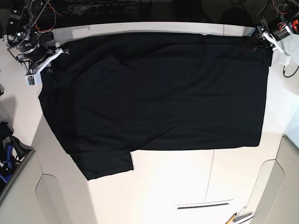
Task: Fold the T-shirt properly
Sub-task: 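Pull both held corners further toward the robot, sliding the shirt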
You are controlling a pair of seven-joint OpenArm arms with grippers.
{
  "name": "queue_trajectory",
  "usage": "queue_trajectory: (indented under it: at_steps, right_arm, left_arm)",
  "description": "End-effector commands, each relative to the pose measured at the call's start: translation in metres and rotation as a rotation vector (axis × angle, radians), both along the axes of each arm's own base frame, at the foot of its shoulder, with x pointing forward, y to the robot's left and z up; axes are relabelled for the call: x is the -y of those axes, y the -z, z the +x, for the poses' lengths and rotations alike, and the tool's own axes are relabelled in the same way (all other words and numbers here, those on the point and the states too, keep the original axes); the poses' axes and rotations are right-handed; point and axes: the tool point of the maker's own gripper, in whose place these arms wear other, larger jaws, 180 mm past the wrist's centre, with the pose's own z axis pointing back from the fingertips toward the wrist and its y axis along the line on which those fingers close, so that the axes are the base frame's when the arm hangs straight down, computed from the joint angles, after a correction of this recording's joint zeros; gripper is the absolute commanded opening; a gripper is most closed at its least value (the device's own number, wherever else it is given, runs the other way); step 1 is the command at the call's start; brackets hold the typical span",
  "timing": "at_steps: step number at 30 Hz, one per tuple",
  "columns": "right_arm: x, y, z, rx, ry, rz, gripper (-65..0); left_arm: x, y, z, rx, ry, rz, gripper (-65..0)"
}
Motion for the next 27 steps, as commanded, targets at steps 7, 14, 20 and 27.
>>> queue_trajectory:
  at_steps: [7,14,20,27]
  right_arm:
    - [-0.010,-0.062,0.028,0.176,-0.062,-0.045,-65.0]
    - [-0.010,-0.106,0.054,0.310,-0.073,-0.128,-52.4]
    - [0.006,-0.140,0.092,0.456,-0.023,-0.202,-43.0]
    - [0.024,-0.134,0.144,0.498,0.049,-0.150,-41.1]
  left_arm:
    - [-0.053,-0.026,0.003,0.042,-0.141,0.055,-65.0]
    - [-0.055,-0.047,0.013,0.112,-0.189,-0.025,-42.9]
    - [-0.053,-0.054,0.018,0.140,-0.191,-0.044,-42.4]
    - [-0.040,-0.083,0.048,0.252,-0.104,-0.004,-35.4]
